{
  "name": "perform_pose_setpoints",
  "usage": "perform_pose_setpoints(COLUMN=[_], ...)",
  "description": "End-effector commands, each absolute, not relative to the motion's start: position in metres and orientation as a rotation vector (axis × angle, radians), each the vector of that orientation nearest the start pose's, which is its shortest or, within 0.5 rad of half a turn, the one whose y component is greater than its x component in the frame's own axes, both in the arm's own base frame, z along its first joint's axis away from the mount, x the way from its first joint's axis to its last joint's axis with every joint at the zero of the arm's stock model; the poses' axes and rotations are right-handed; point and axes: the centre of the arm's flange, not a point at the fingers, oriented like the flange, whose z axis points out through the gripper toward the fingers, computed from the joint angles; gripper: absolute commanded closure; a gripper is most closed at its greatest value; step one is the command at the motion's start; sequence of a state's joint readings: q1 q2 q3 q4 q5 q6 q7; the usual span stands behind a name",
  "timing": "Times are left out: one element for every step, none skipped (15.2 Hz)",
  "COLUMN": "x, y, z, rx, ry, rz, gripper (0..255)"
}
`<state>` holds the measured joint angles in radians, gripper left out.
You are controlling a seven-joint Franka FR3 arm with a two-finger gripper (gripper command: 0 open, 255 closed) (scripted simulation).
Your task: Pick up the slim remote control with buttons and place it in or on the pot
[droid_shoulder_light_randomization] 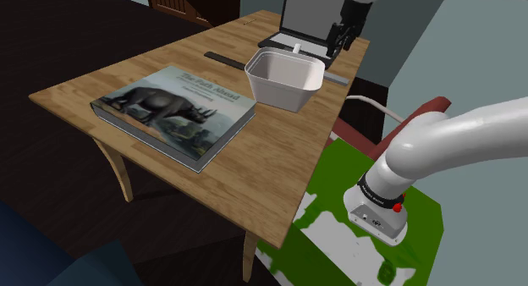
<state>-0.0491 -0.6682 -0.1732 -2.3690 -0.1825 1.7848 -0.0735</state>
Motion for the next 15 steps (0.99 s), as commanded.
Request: perform_pose_setpoints(x=[0.354,0.358,0.362,0.366,0.37,0.374,0.378,0.382,0.386,0.391,0.395,0.399,0.404,0.408,0.413], y=[-0.126,-0.137,-0.149,-0.16,-0.171,-0.182,-0.193,-0.205,-0.216,-0.227,-0.238,-0.248,-0.259,-0.27,-0.281], z=[0.547,0.541,0.535,0.528,0.521,0.515,0.508,0.502,0.495,0.488,0.482,0.475,0.468,0.461,0.454], rx=[-3.217,-3.215,-3.213,-3.211,-3.209,-3.208,-3.206,-3.204,-3.202,-3.199,-3.197,-3.195,-3.193,-3.191,-3.188], ry=[0.108,0.096,0.085,0.073,0.061,0.049,0.038,0.026,0.014,0.002,-0.009,-0.021,-0.033,-0.044,-0.056], rz=[-0.103,-0.099,-0.095,-0.091,-0.088,-0.084,-0.08,-0.076,-0.073,-0.069,-0.065,-0.061,-0.058,-0.054,-0.05], gripper=[0,0,0,0,0,0,0,0,0,0,0,0,0,0,0])
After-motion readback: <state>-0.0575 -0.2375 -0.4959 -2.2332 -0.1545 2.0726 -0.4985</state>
